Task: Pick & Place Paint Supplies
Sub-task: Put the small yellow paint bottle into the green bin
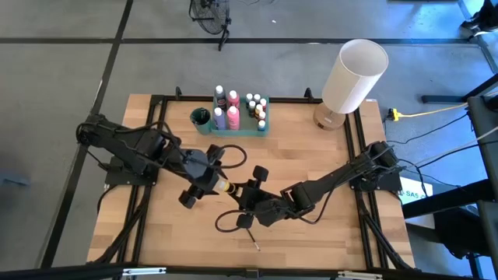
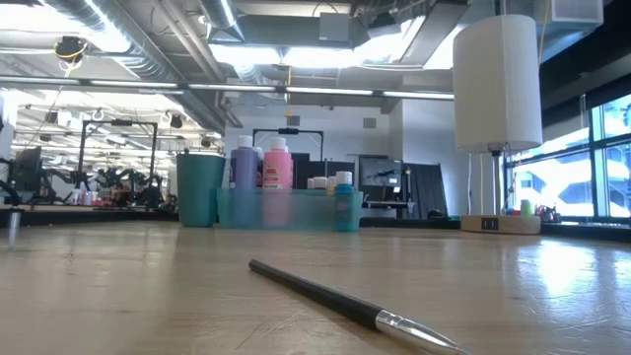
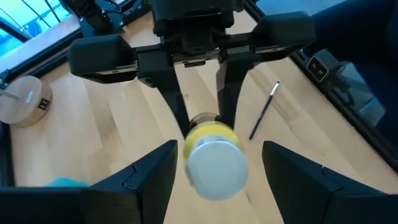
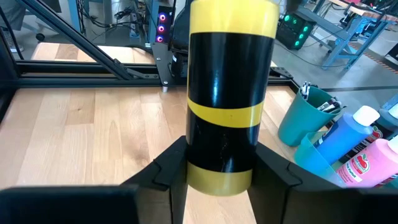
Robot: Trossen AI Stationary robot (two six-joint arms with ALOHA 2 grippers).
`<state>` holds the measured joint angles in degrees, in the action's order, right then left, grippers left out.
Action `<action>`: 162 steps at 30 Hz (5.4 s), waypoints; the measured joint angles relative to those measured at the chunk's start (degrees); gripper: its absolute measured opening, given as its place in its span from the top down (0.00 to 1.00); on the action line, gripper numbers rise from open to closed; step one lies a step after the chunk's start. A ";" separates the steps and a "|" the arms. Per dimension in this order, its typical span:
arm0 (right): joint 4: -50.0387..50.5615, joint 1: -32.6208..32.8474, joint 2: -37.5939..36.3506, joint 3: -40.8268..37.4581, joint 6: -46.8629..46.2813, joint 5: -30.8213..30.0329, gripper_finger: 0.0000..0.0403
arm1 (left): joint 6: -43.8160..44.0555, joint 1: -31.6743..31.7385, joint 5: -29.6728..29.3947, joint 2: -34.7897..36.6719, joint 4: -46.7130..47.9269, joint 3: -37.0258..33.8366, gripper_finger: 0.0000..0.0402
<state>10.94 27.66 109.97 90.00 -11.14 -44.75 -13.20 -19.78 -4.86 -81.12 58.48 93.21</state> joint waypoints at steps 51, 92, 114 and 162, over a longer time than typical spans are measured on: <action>1.14 0.22 -0.55 0.02 -1.26 0.20 0.48 | 0.48 -0.03 -3.69 0.02 0.54 0.00 0.71; 38.50 8.05 -3.15 0.07 -32.00 0.43 0.40 | -0.12 36.63 -1.49 -22.97 13.39 19.56 0.71; 50.19 14.88 -3.06 0.04 -42.64 -12.66 0.40 | -4.09 47.30 5.68 -32.70 13.88 19.58 0.71; 50.18 14.84 -3.06 0.02 -43.10 -12.20 0.40 | -7.67 48.13 7.81 -34.05 1.11 7.61 0.71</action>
<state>61.12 42.50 106.91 90.02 -54.24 -56.95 -20.86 28.35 2.95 -115.18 59.59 100.82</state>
